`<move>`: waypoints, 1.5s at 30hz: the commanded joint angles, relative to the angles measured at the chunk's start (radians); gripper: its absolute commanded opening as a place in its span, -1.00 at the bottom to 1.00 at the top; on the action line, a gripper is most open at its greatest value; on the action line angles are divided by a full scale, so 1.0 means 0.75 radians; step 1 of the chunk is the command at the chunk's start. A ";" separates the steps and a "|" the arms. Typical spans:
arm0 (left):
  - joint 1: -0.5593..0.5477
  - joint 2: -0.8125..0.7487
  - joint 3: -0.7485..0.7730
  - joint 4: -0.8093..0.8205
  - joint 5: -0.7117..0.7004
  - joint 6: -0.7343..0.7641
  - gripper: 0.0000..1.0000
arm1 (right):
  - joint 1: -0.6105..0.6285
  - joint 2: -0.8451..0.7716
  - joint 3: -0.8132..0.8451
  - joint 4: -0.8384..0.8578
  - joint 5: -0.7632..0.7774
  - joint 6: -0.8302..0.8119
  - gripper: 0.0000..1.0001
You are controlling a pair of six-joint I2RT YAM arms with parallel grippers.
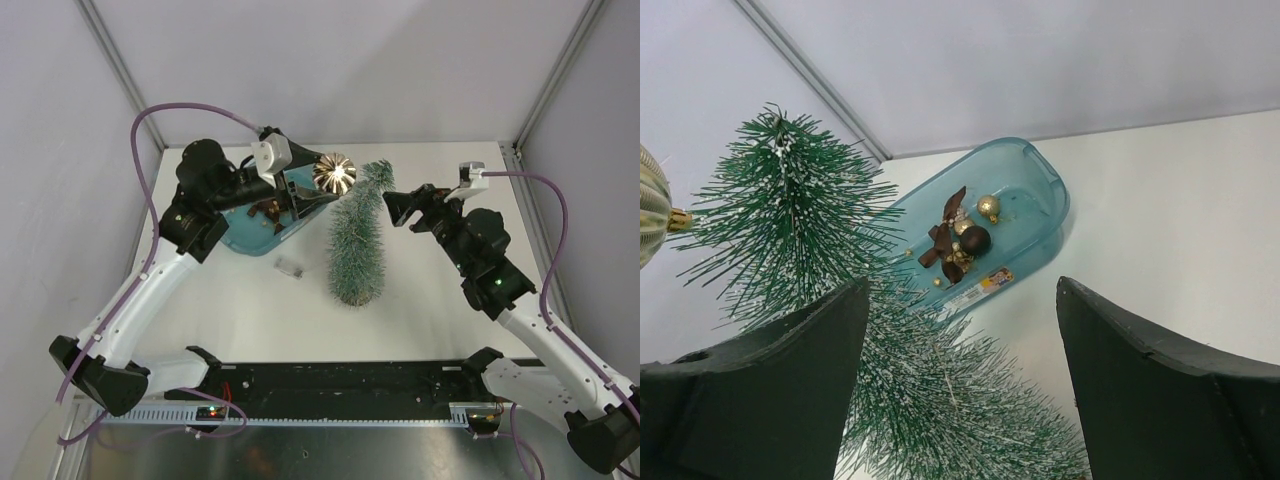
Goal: Decorate the small christmas tree
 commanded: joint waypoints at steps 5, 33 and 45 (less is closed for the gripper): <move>-0.006 -0.011 -0.031 0.086 0.091 -0.076 -0.70 | -0.004 -0.033 0.002 0.036 0.013 -0.005 0.60; -0.018 -0.070 -0.015 0.220 0.237 -0.241 -0.70 | -0.004 -0.154 -0.021 0.068 -0.007 -0.047 0.61; 0.001 -0.169 -0.032 0.214 0.476 -0.332 -0.71 | 0.158 -0.275 -0.021 0.095 -0.120 -0.234 0.65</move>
